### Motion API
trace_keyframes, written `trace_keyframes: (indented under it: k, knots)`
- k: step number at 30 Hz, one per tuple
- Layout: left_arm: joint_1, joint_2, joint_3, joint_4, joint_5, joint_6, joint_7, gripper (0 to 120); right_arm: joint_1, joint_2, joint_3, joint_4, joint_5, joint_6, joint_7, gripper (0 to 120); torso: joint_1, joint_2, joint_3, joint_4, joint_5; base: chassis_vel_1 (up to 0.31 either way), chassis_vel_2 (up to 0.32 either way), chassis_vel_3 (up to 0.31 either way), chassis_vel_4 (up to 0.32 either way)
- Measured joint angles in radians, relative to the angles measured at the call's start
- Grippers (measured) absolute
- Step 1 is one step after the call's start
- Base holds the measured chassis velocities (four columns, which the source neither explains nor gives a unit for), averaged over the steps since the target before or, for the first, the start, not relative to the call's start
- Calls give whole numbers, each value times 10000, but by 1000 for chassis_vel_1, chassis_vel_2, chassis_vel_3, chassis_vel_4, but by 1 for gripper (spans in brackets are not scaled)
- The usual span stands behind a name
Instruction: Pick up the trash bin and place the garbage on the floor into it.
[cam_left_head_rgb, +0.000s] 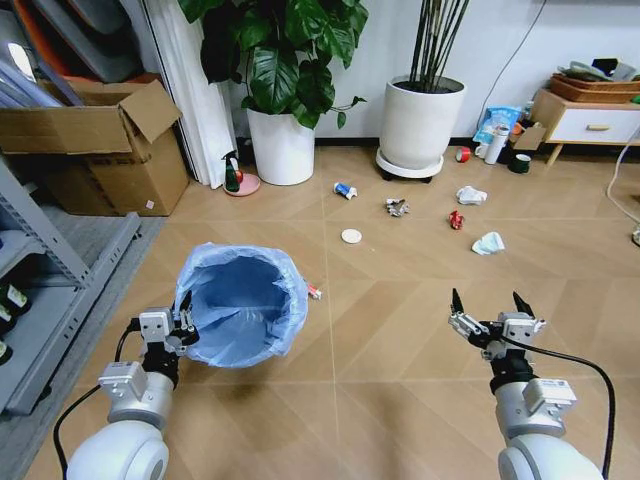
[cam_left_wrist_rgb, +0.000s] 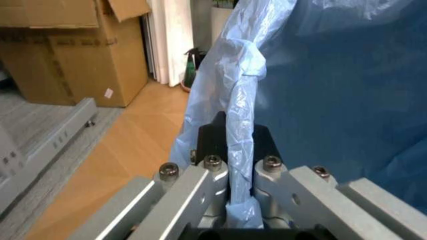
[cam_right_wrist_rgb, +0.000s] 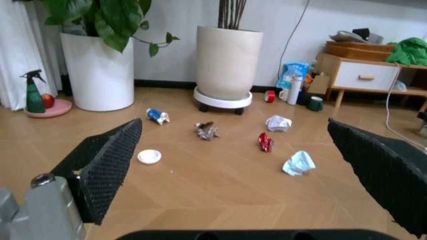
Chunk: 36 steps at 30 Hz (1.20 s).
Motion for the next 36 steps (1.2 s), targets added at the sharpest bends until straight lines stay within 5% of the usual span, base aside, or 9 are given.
trace_keyframes:
  k: [36]
  knots:
    - [2, -121, 42, 113, 56, -16, -25, 0, 81, -13, -60, -254, -72, 221, -62, 100, 0, 1, 0, 2, 1, -155, 235, 154, -232]
